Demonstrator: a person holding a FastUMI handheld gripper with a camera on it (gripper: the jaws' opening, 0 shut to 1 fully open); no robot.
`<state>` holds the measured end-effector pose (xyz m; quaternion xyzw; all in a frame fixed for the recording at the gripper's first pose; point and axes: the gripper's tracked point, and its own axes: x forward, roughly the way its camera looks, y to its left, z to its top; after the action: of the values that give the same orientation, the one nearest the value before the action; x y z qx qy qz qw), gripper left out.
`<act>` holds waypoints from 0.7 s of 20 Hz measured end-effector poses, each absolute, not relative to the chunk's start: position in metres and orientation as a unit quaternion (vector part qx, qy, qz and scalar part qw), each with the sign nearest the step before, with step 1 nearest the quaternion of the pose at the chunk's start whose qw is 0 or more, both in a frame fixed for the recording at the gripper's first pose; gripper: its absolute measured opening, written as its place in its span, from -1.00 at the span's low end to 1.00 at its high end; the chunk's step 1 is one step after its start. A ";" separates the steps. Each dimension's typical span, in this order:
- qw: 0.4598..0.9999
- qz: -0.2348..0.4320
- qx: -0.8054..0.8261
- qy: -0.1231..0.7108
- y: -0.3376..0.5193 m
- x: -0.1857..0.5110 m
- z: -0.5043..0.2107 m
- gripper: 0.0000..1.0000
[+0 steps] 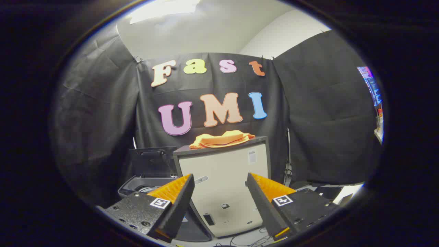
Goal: Put the clothes into the washing machine and then close the washing machine lid.
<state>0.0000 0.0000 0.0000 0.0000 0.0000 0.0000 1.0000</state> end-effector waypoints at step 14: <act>1.000 0.022 -0.008 -0.001 0.025 0.018 -0.009 0.86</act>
<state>0.0176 0.0245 -0.0085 -0.0082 -0.0014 0.0219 0.9997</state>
